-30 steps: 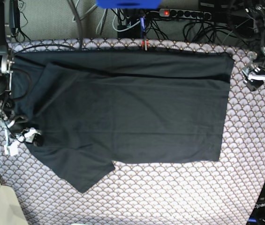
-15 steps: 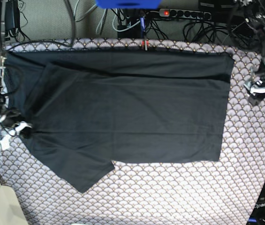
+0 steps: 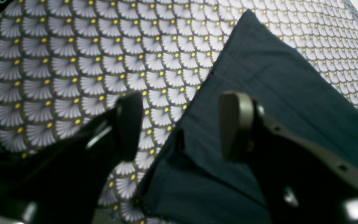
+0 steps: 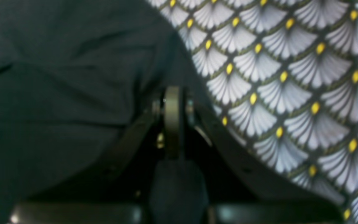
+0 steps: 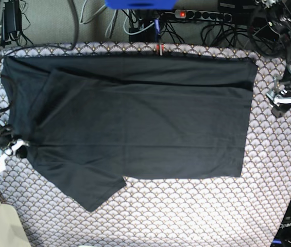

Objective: Fold the T-shirt properly
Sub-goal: 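Grasp the shirt's side edges with both grippers near the sleeves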

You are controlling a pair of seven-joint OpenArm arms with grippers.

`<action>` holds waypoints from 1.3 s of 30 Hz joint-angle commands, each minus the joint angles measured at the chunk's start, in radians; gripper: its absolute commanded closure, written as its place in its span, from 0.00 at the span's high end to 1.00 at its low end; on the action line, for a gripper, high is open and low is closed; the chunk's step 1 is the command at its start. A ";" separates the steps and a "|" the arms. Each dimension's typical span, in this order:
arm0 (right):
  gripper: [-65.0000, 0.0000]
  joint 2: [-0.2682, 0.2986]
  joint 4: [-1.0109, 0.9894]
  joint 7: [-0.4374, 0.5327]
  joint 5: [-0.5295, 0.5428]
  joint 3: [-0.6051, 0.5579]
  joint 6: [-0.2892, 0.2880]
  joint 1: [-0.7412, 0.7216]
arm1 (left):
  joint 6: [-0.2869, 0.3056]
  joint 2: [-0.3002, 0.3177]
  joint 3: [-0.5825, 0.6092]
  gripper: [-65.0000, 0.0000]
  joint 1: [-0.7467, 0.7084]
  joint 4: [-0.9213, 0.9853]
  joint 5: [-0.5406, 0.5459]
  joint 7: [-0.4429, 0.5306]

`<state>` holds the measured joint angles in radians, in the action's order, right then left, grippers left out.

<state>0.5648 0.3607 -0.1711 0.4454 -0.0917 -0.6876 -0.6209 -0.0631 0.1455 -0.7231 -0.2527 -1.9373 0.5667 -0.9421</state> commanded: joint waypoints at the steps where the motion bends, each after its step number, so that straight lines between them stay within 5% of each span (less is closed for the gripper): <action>1: 0.10 0.018 0.013 0.029 0.016 0.007 -0.011 -0.034 | 0.003 0.012 -0.008 0.58 -0.010 -0.018 0.005 0.018; 9: 0.49 0.018 0.013 0.066 0.020 0.011 -0.011 -0.032 | 0.003 0.012 -0.008 0.58 -0.040 -0.018 0.005 0.018; 20: 0.50 0.042 0.010 0.083 0.017 0.175 -0.011 -0.027 | 0.003 0.010 -0.008 0.58 -0.053 -0.018 0.005 0.018; 39: 0.51 0.041 -0.151 0.172 0.014 0.073 -0.011 -0.027 | 0.004 -0.011 -0.008 0.58 -0.090 -0.020 0.005 0.019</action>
<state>0.5827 0.1997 -0.0250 0.4450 -0.0219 -0.6876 -0.6205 -0.0639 0.1234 -0.7258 -0.3485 -1.9373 0.5640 -0.9440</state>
